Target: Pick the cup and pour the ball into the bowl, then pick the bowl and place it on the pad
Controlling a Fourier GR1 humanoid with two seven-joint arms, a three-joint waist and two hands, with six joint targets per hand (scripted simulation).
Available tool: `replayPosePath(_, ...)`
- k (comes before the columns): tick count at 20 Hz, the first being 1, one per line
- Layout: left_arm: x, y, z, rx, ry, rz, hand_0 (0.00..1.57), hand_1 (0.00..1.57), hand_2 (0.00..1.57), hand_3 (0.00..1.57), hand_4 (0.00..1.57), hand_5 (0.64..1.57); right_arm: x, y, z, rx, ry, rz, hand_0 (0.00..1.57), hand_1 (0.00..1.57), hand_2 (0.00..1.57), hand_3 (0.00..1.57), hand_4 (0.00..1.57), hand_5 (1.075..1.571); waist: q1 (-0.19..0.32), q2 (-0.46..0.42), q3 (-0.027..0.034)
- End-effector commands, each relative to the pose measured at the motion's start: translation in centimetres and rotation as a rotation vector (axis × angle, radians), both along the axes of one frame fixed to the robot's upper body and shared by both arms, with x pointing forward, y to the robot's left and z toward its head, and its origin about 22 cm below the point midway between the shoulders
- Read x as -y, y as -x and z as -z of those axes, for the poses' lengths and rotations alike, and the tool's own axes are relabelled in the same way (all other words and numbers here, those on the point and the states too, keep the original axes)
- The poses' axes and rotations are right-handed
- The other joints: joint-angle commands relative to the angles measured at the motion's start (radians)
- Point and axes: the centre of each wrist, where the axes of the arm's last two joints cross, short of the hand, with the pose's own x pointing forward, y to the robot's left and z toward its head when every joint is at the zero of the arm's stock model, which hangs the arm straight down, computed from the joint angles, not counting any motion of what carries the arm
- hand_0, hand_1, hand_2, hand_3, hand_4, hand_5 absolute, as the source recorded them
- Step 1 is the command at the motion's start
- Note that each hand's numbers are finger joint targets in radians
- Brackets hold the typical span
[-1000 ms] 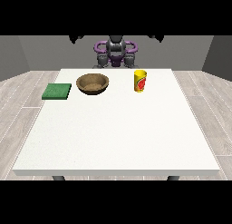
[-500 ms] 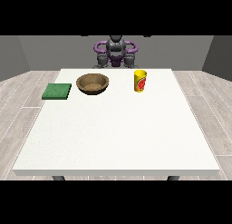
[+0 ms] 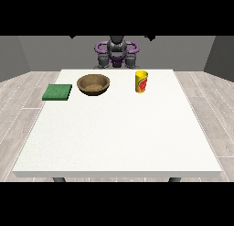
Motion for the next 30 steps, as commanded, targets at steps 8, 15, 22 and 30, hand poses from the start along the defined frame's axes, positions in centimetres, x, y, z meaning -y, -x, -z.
replayPosePath(8,1.1,-4.2,4.0,0.217,-0.096,-0.017,0.00,0.00,0.00,0.00,0.00,1.495,3.5,-2.9,3.3,0.195,-0.004,-0.011,0.00,0.00,0.00,0.00,0.30,1.571,-0.022,0.239,0.0001)
replayPosePath(15,-0.7,-7.0,6.9,0.279,-0.126,-0.079,0.00,0.00,0.00,0.00,0.00,1.477,6.7,-3.8,3.6,0.221,0.032,-0.033,0.00,0.00,0.00,0.00,0.26,1.569,-0.041,0.283,-0.0002)
replayPosePath(22,-2.5,-9.2,9.1,0.261,-0.171,-0.107,0.00,0.00,0.00,0.00,0.00,1.454,6.4,-4.6,5.3,0.246,0.022,-0.044,0.00,0.00,0.00,0.00,0.24,1.571,-0.056,0.306,-0.0003)
replayPosePath(30,-2.8,-11.4,11.0,0.221,-0.233,-0.211,0.34,0.34,0.00,0.00,0.00,1.476,8.8,-4.5,4.4,0.265,0.025,-0.109,0.00,0.00,0.00,0.00,0.27,1.569,-0.129,0.341,-0.0005)
